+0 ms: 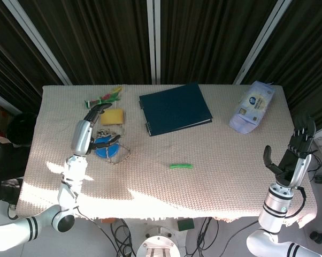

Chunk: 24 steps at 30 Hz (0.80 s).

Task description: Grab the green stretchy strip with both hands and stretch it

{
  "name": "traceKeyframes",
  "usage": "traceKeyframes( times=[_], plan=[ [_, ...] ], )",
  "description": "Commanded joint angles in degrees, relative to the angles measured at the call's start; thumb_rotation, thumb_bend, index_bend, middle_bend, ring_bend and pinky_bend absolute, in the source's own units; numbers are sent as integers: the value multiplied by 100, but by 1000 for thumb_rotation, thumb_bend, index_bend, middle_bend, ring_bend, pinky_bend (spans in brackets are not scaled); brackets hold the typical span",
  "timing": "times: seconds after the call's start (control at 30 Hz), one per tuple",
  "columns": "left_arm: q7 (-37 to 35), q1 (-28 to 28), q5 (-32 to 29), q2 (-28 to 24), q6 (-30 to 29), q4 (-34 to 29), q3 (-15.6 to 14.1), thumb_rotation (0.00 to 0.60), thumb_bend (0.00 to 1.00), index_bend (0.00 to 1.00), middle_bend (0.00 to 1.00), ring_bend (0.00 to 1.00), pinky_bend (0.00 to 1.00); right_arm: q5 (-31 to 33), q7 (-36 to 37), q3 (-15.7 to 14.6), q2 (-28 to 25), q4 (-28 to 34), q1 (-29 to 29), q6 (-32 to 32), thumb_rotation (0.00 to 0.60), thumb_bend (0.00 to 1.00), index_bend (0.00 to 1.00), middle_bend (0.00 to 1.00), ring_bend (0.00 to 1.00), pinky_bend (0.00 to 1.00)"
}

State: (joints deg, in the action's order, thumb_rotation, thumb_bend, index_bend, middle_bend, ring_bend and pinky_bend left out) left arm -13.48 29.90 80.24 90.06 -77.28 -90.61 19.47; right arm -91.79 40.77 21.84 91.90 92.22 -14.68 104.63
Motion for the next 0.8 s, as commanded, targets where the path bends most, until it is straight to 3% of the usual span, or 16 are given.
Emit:
traceKeyframes(
  times=[0.03,0.23,0.3,0.43,0.47,0.63,0.8],
  plan=[
    [-18,19,4,-14,14,12,-25,565,159,166,197,163,260,64,52,-66,8,-11,7,-50,600,364,0,0,0,0],
    [106,16,42,-54,8,-63,-149,565,158,167,197,163,258,66,-53,-183,-1,-63,-6,-131,600,364,0,0,0,0],
    [307,-4,36,-75,28,-150,-246,533,156,175,199,163,244,77,-295,-319,-122,-65,33,-266,600,357,0,2,0,0],
    [1239,-30,-281,83,189,-311,-511,347,142,239,241,163,213,122,-1533,-652,-585,244,226,-543,600,338,0,0,0,0],
    [1500,-25,-358,106,238,-362,-570,329,142,248,245,163,212,122,-1870,-701,-647,294,278,-536,600,334,0,0,0,0],
    [2682,25,-817,327,419,-593,-769,314,159,296,256,164,212,287,-3580,-1130,-1198,710,557,-857,600,333,0,2,0,0],
    [3488,253,-1720,548,974,-737,-784,301,162,298,254,168,219,581,-4426,-1368,-1599,1048,684,-1217,600,333,2,0,0,0]
  ],
)
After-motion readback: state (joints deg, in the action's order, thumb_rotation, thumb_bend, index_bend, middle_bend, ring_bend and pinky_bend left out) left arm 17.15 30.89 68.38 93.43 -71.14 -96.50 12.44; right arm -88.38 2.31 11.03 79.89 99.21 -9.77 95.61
